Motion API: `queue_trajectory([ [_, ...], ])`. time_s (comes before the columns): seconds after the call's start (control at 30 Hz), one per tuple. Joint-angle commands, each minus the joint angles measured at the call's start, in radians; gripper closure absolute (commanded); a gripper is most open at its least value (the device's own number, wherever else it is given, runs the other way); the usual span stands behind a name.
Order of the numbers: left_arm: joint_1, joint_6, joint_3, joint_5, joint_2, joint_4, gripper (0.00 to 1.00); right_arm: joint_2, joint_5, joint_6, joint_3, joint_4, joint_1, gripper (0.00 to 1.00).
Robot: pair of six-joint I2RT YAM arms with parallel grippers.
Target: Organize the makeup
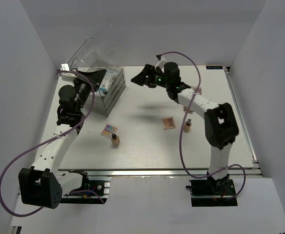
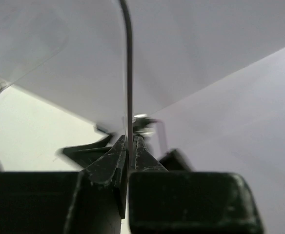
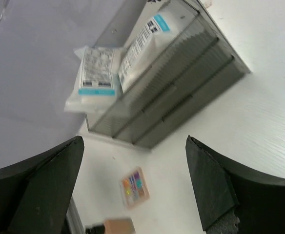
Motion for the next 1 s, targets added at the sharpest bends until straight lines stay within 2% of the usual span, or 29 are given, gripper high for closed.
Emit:
queue_trajectory([
  [0.0, -0.008, 0.094, 0.023, 0.008, -0.068, -0.26, 0.86, -0.186, -0.064, -0.229, -0.156, 0.067, -0.028, 0.11],
  [0.07, -0.008, 0.121, 0.035, -0.021, -0.08, -0.438, 0.62, -0.245, -0.067, -0.285, -0.233, 0.056, -0.049, 0.11],
  [0.1, -0.008, 0.146, 0.037, -0.025, -0.083, -0.486, 0.43, -0.26, -0.065, -0.303, -0.253, 0.044, -0.066, 0.1],
  [0.13, -0.009, 0.157, 0.041, -0.043, -0.091, -0.544, 0.34, -0.289, -0.062, -0.321, -0.273, 0.039, -0.071, 0.11],
  [0.2, -0.009, 0.195, 0.057, -0.063, -0.097, -0.678, 0.26, -0.311, -0.062, -0.384, -0.313, 0.012, -0.079, 0.11],
  [0.3, -0.009, 0.23, 0.078, -0.113, -0.104, -0.836, 0.25, -0.314, -0.1, -0.473, -0.302, -0.073, -0.077, 0.11],
  [0.37, -0.009, 0.238, 0.08, -0.146, -0.114, -0.934, 0.3, -0.302, -0.116, -0.484, -0.296, -0.087, -0.077, 0.11],
  [0.4, -0.011, 0.243, 0.063, -0.15, -0.12, -0.953, 0.4, -0.293, -0.128, -0.478, -0.291, -0.091, -0.076, 0.11],
  [0.43, -0.015, 0.25, 0.043, -0.15, -0.132, -0.956, 0.71, -0.267, -0.134, -0.471, -0.273, -0.099, -0.076, 0.11],
  [0.47, -0.021, 0.26, 0.014, -0.187, -0.15, -0.921, 0.8, -0.248, -0.146, -0.461, -0.258, -0.107, -0.074, 0.11],
  [0.53, -0.027, 0.26, -0.065, -0.181, -0.193, -0.877, 0.87, -0.186, -0.191, -0.385, -0.209, -0.105, -0.074, 0.18],
  [0.57, -0.028, 0.263, -0.086, -0.166, -0.201, -0.825, 0.87, -0.156, -0.217, -0.343, -0.189, -0.075, -0.071, 0.23],
  [0.6, -0.029, 0.263, -0.1, -0.155, -0.213, -0.8, 0.85, -0.126, -0.261, -0.291, -0.166, -0.059, -0.068, 0.33],
  [0.63, -0.031, 0.26, -0.112, -0.129, -0.223, -0.774, 0.81, -0.052, -0.281, -0.236, -0.137, -0.039, -0.062, 0.38],
  [0.67, -0.031, 0.26, -0.129, -0.126, -0.232, -0.731, 0.67, -0.009, -0.294, -0.141, -0.059, -0.032, -0.044, 0.38],
  [0.73, -0.032, 0.261, -0.137, -0.132, -0.262, -0.708, 0.53, 0.113, -0.327, -0.03, 0.02, 0.005, -0.027, 0.38],
  [0.77, -0.032, 0.267, -0.137, -0.135, -0.273, -0.703, 0.49, 0.149, -0.329, 0.078, 0.069, 0.036, -0.008, 0.37],
  [0.8, -0.032, 0.284, -0.135, -0.138, -0.284, -0.706, 0.39, 0.174, -0.325, 0.119, 0.084, 0.112, 0.0, 0.37],
  [0.9, -0.032, 0.321, -0.137, -0.138, -0.319, -0.724, 0.28, 0.288, -0.32, 0.216, 0.185, 0.153, 0.026, 0.37],
  [0.97, -0.032, 0.321, -0.15, -0.143, -0.351, -0.731, 0.27, 0.338, -0.309, 0.245, 0.247, 0.149, 0.033, 0.36],
])
